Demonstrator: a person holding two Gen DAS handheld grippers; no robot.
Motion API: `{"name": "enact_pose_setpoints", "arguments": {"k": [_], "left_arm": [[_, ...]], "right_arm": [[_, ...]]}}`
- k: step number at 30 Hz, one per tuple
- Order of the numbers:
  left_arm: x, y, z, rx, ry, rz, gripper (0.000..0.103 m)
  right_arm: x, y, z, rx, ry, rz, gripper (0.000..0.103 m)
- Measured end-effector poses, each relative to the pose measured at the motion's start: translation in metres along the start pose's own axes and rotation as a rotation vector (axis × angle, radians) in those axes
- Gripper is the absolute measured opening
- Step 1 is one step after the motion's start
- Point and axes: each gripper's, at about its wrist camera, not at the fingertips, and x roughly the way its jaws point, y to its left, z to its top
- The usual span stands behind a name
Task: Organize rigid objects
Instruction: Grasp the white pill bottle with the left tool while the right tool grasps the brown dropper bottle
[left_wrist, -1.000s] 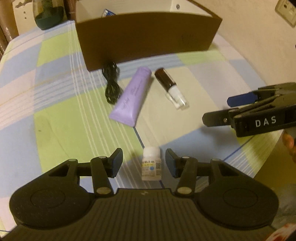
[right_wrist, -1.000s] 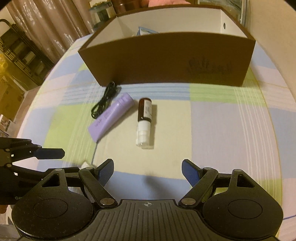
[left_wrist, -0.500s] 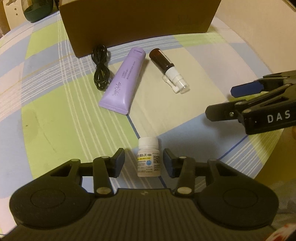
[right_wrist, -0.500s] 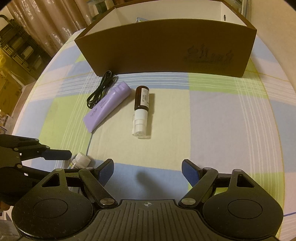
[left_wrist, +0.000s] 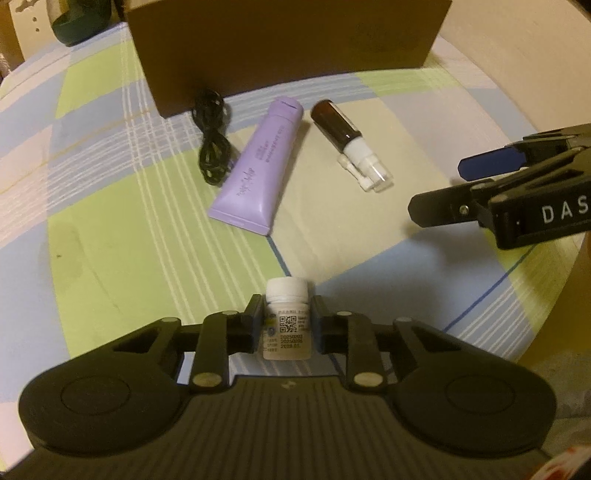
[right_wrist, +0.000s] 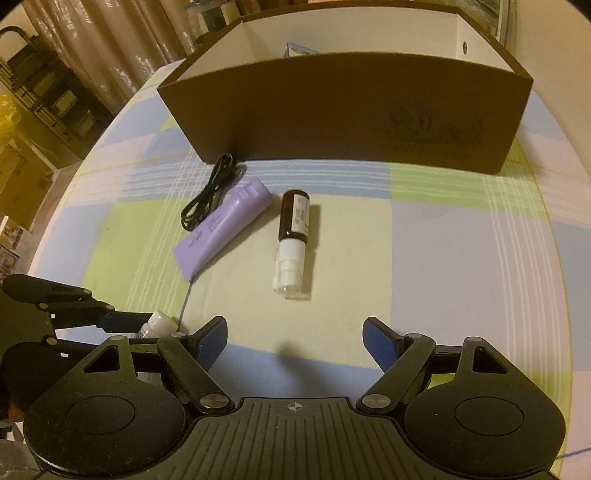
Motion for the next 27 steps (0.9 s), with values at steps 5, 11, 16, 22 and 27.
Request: {"name": "enact_pose_setpoints", "arguments": {"k": [5, 11, 16, 22, 27], "left_arm": [[-0.007, 0.012, 0.005, -0.049, -0.029, 0.030, 0.024], [-0.013, 0.033, 0.017, -0.122, -0.064, 0.077, 0.024], [-0.012, 0.045, 0.026, -0.158, -0.075, 0.106, 0.024], [-0.015, 0.057, 0.035, -0.192, -0.088, 0.130, 0.024], [-0.016, 0.062, 0.039, -0.210, -0.095, 0.144, 0.024]], "right_arm": [[0.009, 0.000, 0.009, -0.013, -0.001, 0.005, 0.066], [0.019, 0.000, 0.021, -0.034, -0.012, 0.009, 0.055], [0.030, -0.002, 0.032, -0.033, -0.015, 0.002, 0.045], [0.041, -0.006, 0.046, -0.034, -0.026, -0.011, 0.043], [0.050, -0.008, 0.052, -0.042, -0.017, -0.010, 0.040]]}}
